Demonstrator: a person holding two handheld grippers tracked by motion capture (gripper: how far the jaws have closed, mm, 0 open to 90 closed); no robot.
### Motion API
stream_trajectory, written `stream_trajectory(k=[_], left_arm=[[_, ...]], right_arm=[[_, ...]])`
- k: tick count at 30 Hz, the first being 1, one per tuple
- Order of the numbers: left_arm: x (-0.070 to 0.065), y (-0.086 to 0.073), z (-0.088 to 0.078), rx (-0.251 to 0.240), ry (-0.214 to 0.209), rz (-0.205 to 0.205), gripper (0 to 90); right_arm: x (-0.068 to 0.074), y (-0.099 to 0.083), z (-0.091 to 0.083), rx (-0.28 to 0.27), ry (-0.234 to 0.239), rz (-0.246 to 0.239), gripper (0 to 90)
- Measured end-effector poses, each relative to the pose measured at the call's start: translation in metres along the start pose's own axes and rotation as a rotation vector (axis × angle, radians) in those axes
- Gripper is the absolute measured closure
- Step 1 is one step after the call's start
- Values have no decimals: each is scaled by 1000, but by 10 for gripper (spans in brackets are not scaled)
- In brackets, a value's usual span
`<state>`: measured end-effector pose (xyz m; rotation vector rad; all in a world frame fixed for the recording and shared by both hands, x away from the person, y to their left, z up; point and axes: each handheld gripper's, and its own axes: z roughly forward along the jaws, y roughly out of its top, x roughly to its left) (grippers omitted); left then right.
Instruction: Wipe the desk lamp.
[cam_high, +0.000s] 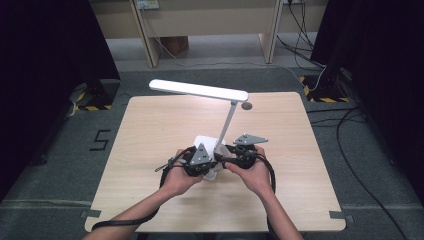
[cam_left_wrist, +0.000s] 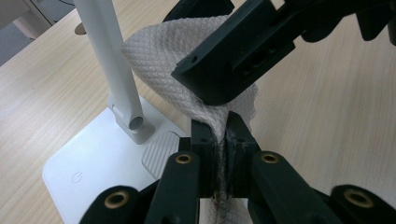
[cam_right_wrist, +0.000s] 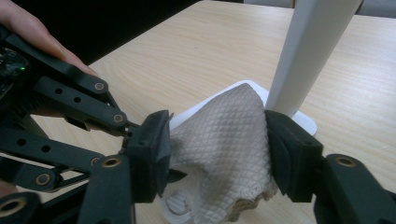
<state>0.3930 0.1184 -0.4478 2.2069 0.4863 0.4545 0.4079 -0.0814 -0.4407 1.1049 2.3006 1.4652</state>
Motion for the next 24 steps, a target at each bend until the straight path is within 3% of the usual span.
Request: stream_trajectory(k=[6,11,14,16,20,24], left_arm=[[0,2,1,1,1,5,842],[0,2,1,-1,-1,9,842],[0,3,0,-5,3,6,842],[-1,4,-1,-9,3,8,842],[-1,3,-1,-8,7,7,842],[-1,4,-1,-12,9,4,842]], right_arm=[[-1,0,-1,3,19,14,542],[-1,0,-2,5,6,5,495],[-3,1,-4,-11,-30,-2,428],[-4,0,-3,-14,-30,13,408],[-4,-1,-2,-12,-24,24,409],[-3,-1,-2,-14,-4,49,467]])
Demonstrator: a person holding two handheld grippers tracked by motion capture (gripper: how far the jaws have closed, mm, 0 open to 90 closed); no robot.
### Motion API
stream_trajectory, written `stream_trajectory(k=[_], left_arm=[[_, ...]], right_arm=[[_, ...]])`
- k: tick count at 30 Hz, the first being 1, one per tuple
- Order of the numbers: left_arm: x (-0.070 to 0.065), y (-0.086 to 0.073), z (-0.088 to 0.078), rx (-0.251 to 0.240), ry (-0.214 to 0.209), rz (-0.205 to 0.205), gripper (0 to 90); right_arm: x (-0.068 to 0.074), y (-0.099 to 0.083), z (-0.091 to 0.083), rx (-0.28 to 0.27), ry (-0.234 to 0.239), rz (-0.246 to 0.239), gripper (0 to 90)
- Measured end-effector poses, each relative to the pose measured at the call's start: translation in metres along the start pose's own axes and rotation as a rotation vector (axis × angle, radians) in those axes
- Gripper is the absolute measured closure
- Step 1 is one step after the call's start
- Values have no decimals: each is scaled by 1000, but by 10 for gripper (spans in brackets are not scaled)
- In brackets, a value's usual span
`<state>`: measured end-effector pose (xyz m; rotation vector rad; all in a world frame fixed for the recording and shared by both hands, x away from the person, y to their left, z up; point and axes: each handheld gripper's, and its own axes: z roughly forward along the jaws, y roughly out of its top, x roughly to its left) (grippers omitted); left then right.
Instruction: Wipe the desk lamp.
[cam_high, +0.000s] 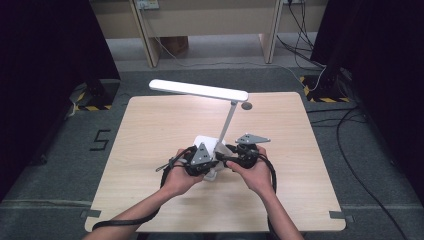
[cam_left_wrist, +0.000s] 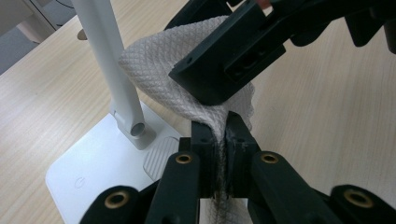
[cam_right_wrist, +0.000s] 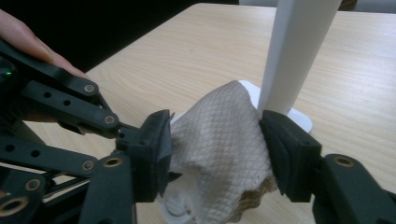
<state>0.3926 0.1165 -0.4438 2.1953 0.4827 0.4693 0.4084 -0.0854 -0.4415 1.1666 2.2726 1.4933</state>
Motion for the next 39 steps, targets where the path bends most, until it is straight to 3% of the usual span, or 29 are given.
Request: stream_trajectory(k=[6,14,19,24,29,32,36,39], left_arm=[[-1,1,-1,-2,-3,0,842],[-1,3,-1,-18,-4,-18,840],[-1,4,-2,-45,-5,-40,808],[1,5,-11,-86,2,-45,636],[11,-5,-34,-99,34,-84,518],[22,-22,-40,-56,67,-126,531],[31,-51,-23,57,82,-182,573],[32,-63,-11,91,89,-199,575]], right_arm=[[-1,-1,-3,-5,63,30,614],[3,1,-8,-3,79,-15,822],[8,4,-13,-14,49,-62,856],[10,8,-23,-57,-18,-100,862],[1,14,-43,-127,-83,-79,863],[-3,22,-59,-185,-112,-74,863],[-4,39,-77,-258,-136,-82,863],[-1,55,-85,-312,-147,-104,863]])
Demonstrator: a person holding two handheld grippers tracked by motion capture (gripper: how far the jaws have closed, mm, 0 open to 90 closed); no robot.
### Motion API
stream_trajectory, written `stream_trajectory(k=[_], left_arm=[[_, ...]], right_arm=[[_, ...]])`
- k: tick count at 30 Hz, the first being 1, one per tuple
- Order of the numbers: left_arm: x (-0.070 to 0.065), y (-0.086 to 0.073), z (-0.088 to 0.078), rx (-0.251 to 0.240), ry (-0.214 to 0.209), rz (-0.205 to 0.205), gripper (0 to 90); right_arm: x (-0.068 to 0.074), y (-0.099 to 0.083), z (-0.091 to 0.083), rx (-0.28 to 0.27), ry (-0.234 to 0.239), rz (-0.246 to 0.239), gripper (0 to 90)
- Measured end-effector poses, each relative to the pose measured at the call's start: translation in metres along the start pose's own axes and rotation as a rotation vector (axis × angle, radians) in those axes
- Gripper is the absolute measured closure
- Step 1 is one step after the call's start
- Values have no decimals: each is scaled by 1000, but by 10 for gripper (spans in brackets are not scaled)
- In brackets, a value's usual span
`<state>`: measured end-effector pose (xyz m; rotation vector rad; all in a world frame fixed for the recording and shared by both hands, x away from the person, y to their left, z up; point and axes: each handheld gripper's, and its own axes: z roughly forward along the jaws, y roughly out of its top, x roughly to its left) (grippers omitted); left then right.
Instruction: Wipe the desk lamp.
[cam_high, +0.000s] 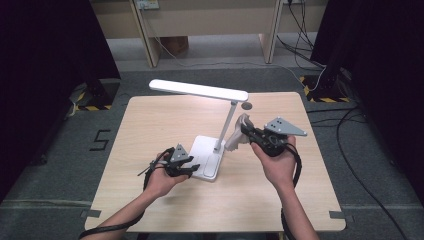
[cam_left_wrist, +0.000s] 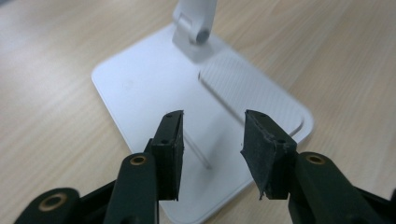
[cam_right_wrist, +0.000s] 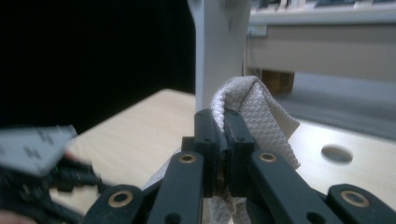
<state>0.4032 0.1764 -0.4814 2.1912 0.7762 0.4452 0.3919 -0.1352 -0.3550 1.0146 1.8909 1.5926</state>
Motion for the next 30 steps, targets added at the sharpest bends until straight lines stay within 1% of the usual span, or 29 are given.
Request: stream_trajectory(k=[3,4,5,8,9,10,12,13,15,19,20,22,24,26,29,30], left_arm=[[3,-5,5,14,2,-16,573],[3,-7,6,18,5,-16,573],[3,-8,6,23,8,-14,573],[2,-12,9,34,-5,-11,580],[2,-13,9,31,-13,-16,586],[3,-13,9,27,-14,-18,591],[3,-13,9,24,-7,-12,595],[3,-13,9,24,-10,-11,598],[4,-14,10,14,-17,-31,611],[7,-17,10,-2,-39,-79,634],[7,-18,10,-4,-39,-84,636],[7,-18,10,-5,-40,-88,642],[6,-18,10,-3,-42,-91,648],[6,-18,10,-5,-43,-91,653],[7,-19,10,-9,-48,-94,660],[7,-19,10,-8,-49,-95,661]], right_arm=[[1,12,0,-45,-6,-6,862],[0,15,0,-58,-6,-9,862],[1,18,0,-69,-6,-2,862],[3,26,1,-97,-2,8,861],[3,27,1,-96,-7,5,861],[4,29,2,-109,-6,6,861],[3,31,3,-112,-12,5,860],[3,32,5,-111,-12,12,860],[3,32,7,-104,-18,22,860],[2,32,12,-111,-34,14,860],[2,32,13,-106,-42,12,860],[3,32,15,-99,-52,21,860],[3,32,18,-100,-55,15,860],[3,31,21,-92,-60,21,860],[1,30,24,-99,-61,26,860],[1,29,25,-92,-60,38,860]])
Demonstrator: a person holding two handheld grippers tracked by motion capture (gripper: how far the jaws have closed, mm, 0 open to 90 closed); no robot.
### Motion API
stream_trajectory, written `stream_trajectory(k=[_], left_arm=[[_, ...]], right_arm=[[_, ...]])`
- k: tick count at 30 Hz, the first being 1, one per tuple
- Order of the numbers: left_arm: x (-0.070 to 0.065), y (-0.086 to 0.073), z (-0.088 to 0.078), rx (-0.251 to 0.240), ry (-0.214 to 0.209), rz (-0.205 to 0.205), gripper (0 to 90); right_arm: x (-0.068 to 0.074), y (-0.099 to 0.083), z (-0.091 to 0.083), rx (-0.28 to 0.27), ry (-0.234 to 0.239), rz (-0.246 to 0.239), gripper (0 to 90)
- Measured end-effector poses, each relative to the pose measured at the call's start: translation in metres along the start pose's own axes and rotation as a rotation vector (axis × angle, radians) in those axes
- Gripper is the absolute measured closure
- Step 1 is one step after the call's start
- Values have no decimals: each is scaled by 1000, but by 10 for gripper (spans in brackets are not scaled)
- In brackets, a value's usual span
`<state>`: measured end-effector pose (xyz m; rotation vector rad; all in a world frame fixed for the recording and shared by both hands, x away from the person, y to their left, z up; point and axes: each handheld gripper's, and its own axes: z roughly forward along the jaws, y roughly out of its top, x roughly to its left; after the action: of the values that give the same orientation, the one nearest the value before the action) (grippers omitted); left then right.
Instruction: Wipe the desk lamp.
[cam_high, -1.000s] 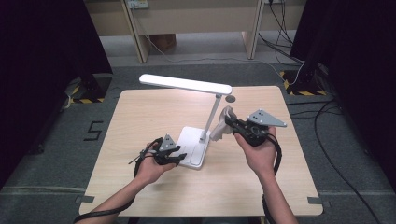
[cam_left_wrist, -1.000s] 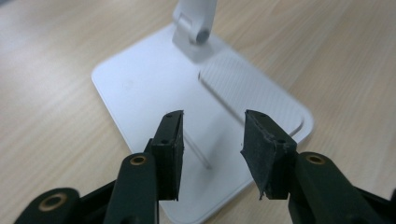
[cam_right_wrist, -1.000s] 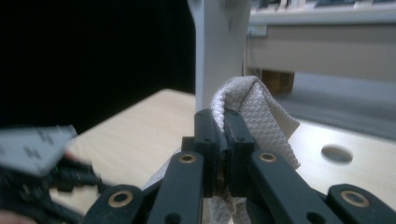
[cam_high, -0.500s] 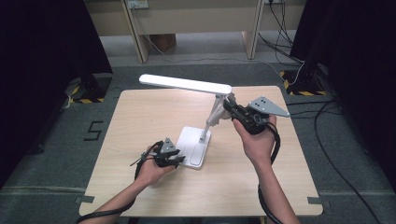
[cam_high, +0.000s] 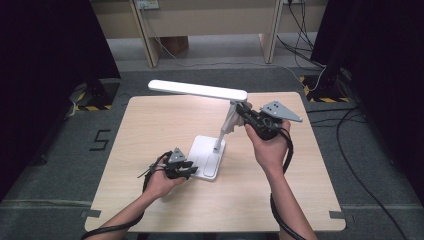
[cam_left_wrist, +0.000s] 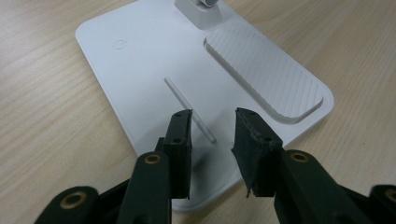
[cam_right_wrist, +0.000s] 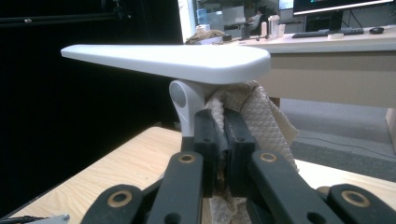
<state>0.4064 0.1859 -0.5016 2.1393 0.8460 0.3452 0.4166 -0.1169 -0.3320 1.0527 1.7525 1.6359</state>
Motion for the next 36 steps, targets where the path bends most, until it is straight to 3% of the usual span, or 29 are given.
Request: stream_trajectory(k=[12,28,36], left_arm=[[-2,1,0,6,5,15,668],[-2,0,0,0,5,8,668],[-2,0,0,-2,7,7,668]], right_arm=[[-5,-13,11,32,-20,23,860],[-8,-44,27,94,-32,61,860],[-7,-51,31,116,-38,59,861]])
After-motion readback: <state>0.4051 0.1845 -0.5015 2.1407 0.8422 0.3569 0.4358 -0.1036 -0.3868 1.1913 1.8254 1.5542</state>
